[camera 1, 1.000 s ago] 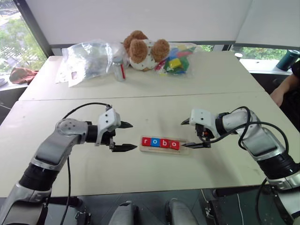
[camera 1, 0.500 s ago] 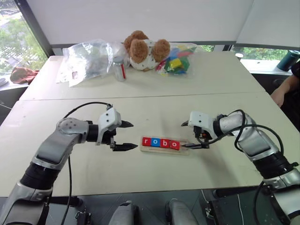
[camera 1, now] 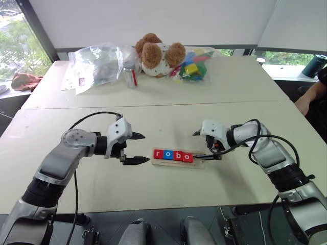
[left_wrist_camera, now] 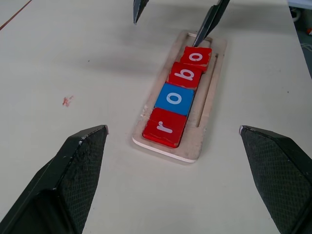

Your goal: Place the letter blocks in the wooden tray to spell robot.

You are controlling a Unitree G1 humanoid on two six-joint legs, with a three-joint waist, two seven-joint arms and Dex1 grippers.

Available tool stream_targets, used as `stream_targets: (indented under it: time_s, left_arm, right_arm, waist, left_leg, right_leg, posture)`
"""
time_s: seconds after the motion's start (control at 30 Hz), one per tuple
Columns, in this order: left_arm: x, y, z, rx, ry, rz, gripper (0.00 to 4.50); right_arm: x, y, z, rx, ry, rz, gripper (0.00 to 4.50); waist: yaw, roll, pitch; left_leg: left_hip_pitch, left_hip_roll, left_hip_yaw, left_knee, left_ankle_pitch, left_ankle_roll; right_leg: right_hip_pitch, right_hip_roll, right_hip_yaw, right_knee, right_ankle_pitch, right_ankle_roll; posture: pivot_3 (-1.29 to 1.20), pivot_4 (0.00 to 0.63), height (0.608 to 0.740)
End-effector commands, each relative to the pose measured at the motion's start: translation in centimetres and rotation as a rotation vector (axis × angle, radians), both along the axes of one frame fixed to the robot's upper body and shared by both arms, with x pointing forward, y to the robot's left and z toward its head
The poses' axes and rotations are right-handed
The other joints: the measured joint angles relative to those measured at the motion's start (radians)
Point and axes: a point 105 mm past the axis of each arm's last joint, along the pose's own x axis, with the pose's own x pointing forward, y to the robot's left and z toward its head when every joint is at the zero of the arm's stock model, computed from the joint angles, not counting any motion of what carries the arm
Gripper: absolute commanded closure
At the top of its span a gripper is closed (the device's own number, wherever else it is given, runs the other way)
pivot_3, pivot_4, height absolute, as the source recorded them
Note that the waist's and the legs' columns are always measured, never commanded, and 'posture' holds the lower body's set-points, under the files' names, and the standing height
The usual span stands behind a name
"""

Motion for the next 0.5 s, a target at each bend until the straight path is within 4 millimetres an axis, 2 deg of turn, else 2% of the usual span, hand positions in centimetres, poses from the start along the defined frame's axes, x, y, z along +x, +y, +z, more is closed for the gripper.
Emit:
stream_targets:
  time_s: [0.03,0.13,0.27,0.37,0.5]
  left_arm:
    - [-0.2,-0.3,0.8,-0.005,-0.037,-0.014,0.0]
    - [-0.2,-0.2,0.8,-0.003,-0.037,-0.012,0.0]
    - [-0.1,-0.2,0.8,-0.003,-0.036,-0.011,0.0]
    - [0.0,-0.2,0.8,-0.002,-0.036,-0.013,0.0]
    - [0.1,-0.2,0.8,-0.003,-0.038,-0.015,0.0]
  right_arm:
    - [0.7,-0.7,2.3,-0.024,-0.104,-0.004,0.04]
    - [0.5,-0.8,3.3,-0.012,-0.118,-0.004,0.04]
    - [-1.1,0.3,3.9,0.038,-0.087,0.034,0.04]
    - [-2.6,1.6,3.4,0.069,-0.045,0.067,0.04]
    - [-3.0,1.9,2.2,0.073,-0.019,0.057,0.04]
  waist:
    - [0.0,0.0,0.0]
    - [0.002,0.0,0.0]
    - [-0.001,0.0,0.0]
    - [0.0,0.0,0.0]
    - [0.003,0.0,0.0]
  left_leg:
    - [0.0,0.0,0.0,0.0,0.0,0.0]
    - [0.0,0.0,0.0,0.0,0.0,0.0]
    - [0.0,0.0,0.0,0.0,0.0,0.0]
    - [0.0,0.001,0.0,0.0,0.0,0.001]
    - [0.0,0.0,0.0,0.0,-0.001,0.001]
  right_leg:
    - [0.0,0.0,0.0,0.0,0.0,0.0]
    - [0.0,0.0,0.0,0.0,0.0,0.0]
    - [0.0,0.0,0.0,0.0,0.0,0.0]
    - [0.0,0.0,0.0,0.0,0.0,0.0]
    - [0.0,0.0,0.0,0.0,0.0,0.0]
  posture:
    - [0.0,0.15,0.74]
    - [0.0,0.15,0.74]
    - [0.0,0.15,0.74]
    - [0.0,0.15,0.74]
    - [0.0,0.15,0.74]
